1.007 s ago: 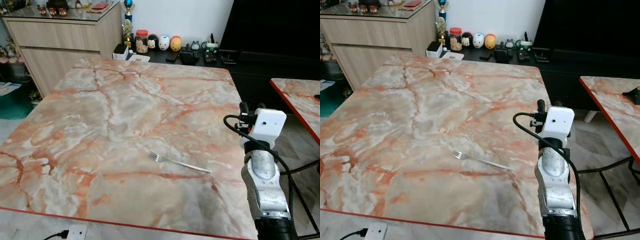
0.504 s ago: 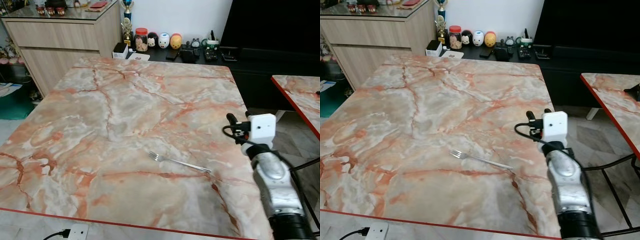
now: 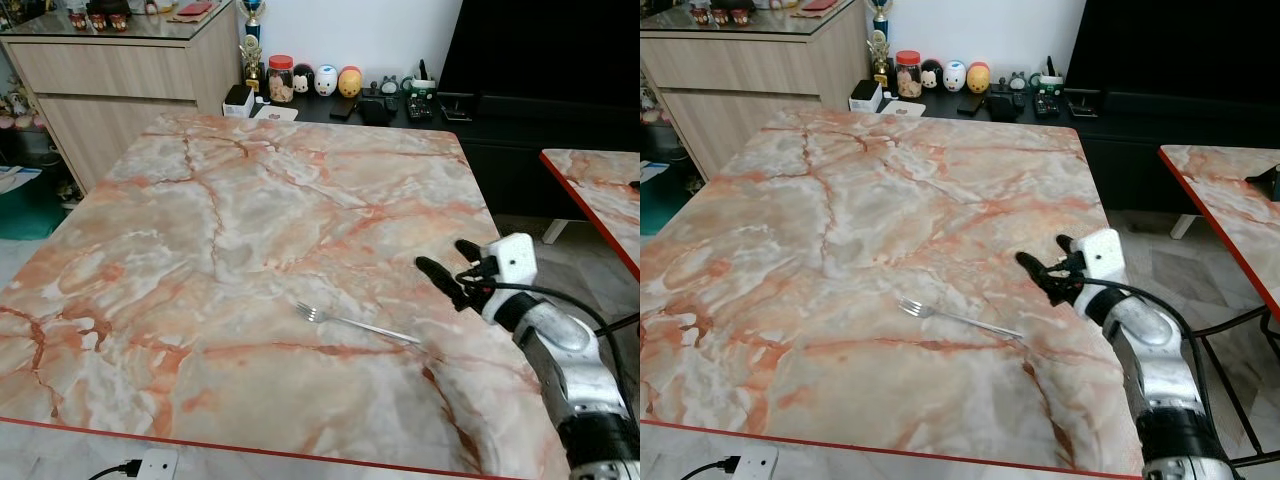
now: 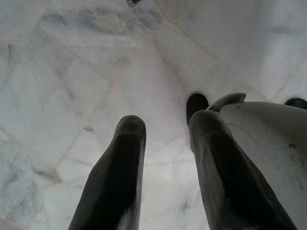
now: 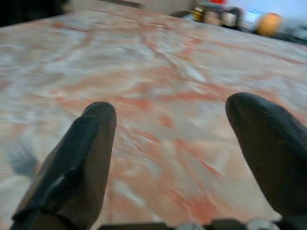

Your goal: Setting the table

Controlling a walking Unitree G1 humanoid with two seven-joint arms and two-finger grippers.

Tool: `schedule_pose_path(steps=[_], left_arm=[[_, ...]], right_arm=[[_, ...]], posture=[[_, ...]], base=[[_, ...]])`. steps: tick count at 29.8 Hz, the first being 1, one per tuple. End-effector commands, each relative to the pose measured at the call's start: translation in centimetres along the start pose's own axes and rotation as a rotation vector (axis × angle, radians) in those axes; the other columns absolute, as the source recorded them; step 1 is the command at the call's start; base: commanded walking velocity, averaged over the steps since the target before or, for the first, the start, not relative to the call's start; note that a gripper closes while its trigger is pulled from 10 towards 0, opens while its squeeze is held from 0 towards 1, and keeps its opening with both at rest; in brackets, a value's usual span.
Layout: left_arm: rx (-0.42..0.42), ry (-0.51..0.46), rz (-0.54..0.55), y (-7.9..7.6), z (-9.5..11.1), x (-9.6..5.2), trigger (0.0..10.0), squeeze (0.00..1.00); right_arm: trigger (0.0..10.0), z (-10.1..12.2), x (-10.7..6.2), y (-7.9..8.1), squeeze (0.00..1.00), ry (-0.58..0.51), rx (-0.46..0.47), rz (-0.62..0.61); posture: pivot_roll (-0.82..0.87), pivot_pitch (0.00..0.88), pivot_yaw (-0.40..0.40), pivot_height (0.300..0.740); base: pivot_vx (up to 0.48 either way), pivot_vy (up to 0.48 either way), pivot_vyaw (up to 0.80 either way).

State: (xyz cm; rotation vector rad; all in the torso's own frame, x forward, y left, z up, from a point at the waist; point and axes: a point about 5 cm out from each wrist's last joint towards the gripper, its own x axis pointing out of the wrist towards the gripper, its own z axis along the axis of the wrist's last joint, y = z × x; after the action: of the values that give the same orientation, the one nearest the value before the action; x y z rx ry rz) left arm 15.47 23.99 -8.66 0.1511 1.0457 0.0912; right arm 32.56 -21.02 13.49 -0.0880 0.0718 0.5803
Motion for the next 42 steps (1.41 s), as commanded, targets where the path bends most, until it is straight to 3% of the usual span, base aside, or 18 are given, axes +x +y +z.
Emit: schedule_pose_path(steps=[1,7,8,11,12,21,32,42], left_arm=[[0.005,0.006,-0.007,-0.2,-0.2,0.0,10.0,0.00],[-0.002,0.004,-0.007,-0.3,-0.1,0.0,10.0,0.00],[-0.009,0.005,-0.007,-0.3,0.0,0.0,10.0,0.00],[-0.012,0.006,-0.006,-0.3,0.0,0.0,10.0,0.00],[-0.014,0.007,-0.004,-0.3,0.0,0.0,10.0,0.00],[-0.022,0.009,0.000,-0.2,0.0,0.0,10.0,0.00],[-0.019,0.011,-0.001,-0.2,-0.1,0.0,10.0,0.00],[-0.008,0.008,0.002,-0.1,-0.2,0.0,10.0,0.00]], right_arm=[[10.0,0.2,0.3,0.0,1.00,-0.006,0.009,0.029],[10.0,-0.1,0.9,1.0,1.00,0.009,0.042,0.150],[10.0,-0.5,1.0,1.7,1.00,0.034,0.043,0.229],[10.0,-0.9,1.2,2.3,1.00,0.069,0.035,0.312],[10.0,-1.1,1.2,2.4,0.00,0.097,0.019,0.342],[10.0,-2.3,1.0,2.8,0.00,0.227,0.003,0.477],[10.0,-2.9,1.8,4.4,0.00,0.272,-0.005,0.636],[10.0,-3.0,3.5,4.3,0.00,0.305,-0.104,0.556]], posture=[[0.09,0.000,-0.060,0.707],[0.10,0.000,-0.062,0.707],[0.10,0.000,-0.062,0.707],[0.11,0.000,-0.066,0.707],[0.12,0.000,-0.068,0.707],[0.12,0.000,-0.072,0.707],[0.14,0.000,-0.072,0.707],[0.14,0.000,-0.070,0.707]], base=[[0.000,0.000,0.00],[0.000,0.000,0.00],[0.000,0.000,0.00],[0.000,0.000,0.00],[0.000,0.000,0.00],[0.000,0.000,0.00],[0.000,0.000,0.00],[0.000,0.000,0.00]])
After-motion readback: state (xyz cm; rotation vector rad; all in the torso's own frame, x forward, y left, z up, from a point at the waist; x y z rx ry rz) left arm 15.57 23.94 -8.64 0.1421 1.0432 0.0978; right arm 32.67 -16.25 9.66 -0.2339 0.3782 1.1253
